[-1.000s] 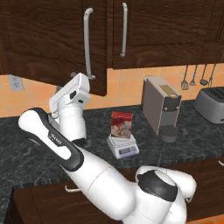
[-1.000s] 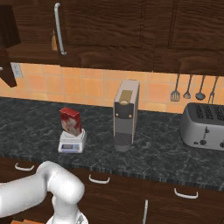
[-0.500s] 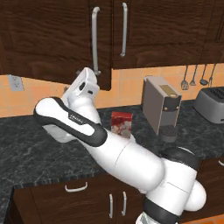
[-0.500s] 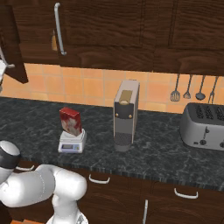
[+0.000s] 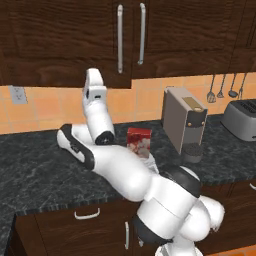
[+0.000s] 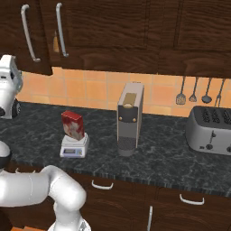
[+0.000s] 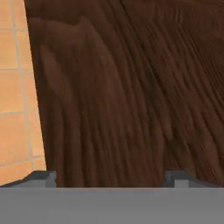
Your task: Pick the cereal and place it on the digital scale for weighing, and close the cabinet.
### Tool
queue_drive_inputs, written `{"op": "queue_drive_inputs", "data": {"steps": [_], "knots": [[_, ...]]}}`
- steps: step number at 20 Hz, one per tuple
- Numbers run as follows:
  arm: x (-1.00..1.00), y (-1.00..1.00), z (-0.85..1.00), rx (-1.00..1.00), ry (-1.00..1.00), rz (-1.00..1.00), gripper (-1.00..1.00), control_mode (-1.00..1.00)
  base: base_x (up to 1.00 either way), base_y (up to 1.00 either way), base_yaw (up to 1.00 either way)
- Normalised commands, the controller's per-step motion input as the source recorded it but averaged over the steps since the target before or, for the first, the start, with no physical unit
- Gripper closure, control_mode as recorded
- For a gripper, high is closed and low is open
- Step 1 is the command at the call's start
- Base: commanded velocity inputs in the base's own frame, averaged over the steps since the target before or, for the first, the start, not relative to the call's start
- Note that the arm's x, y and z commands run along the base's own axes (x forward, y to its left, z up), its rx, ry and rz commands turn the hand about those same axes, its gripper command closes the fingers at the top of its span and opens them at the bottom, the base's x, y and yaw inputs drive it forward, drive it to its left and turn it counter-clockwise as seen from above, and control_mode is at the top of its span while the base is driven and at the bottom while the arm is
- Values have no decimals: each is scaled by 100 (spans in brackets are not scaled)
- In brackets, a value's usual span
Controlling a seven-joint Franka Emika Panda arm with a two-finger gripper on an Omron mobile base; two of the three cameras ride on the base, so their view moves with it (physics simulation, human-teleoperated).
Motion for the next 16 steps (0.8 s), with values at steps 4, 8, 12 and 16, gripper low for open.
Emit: {"op": "queue_drive_inputs", "data": {"steps": [4, 8, 12, 16], "knots": [[82, 0, 29, -24, -1, -36, -100, -100, 0, 0, 0], [87, 2, 31, -11, 1, -36, -100, -100, 0, 0, 0], [84, 6, 12, -9, 2, -33, -100, -100, 0, 0, 0], [-6, -41, 49, 0, 0, -24, -100, -100, 0, 0, 0]]}}
